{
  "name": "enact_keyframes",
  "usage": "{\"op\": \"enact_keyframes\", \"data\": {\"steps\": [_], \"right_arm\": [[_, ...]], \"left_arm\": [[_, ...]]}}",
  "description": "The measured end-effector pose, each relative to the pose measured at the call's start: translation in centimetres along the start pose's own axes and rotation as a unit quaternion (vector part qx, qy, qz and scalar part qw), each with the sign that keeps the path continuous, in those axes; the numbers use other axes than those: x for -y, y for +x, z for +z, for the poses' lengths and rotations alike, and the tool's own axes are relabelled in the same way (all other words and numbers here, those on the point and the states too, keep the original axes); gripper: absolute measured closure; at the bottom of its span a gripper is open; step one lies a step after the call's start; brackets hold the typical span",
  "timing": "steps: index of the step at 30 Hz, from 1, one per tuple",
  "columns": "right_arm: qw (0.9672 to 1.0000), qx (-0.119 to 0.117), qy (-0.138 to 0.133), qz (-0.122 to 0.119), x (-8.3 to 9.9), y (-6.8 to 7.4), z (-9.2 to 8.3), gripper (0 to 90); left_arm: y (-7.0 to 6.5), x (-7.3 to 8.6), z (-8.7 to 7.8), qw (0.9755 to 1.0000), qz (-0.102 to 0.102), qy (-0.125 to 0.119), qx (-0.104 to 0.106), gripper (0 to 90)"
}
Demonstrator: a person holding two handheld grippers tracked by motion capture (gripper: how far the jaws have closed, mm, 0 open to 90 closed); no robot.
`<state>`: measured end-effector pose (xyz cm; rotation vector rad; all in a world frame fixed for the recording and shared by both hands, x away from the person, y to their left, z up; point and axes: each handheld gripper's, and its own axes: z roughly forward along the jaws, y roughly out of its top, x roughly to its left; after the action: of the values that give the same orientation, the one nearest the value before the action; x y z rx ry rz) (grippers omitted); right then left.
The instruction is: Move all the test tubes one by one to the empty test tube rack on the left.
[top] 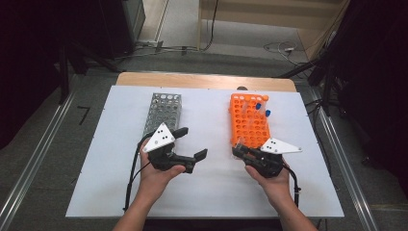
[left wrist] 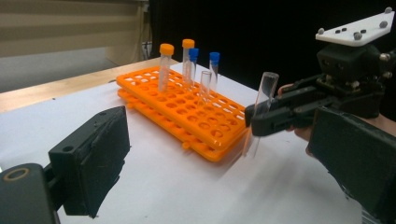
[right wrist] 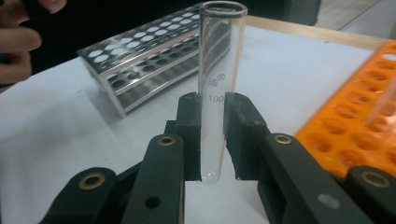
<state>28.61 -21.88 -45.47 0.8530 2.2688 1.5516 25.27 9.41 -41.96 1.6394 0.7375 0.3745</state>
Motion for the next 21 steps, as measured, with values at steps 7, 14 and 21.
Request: {"op": "enact_keyframes", "data": {"steps": [7, 14, 21], "right_arm": [[0.9990, -0.033, 0.019, -0.025, 0.2, 2.3, 1.4, 74.1], [0.9975, -0.051, 0.030, -0.038, 0.2, 3.7, 2.2, 74.1], [0.9960, -0.060, 0.037, -0.055, 0.1, 4.6, 2.5, 74.1]], "left_arm": [[-1.1, 0.1, 1.0, 0.9998, -0.003, 0.018, 0.008, 15.7], [-2.7, 0.7, 2.6, 0.9976, 0.014, 0.051, 0.044, 38.2], [-3.2, 1.1, 3.5, 0.9959, 0.018, 0.070, 0.056, 56.1]]}}
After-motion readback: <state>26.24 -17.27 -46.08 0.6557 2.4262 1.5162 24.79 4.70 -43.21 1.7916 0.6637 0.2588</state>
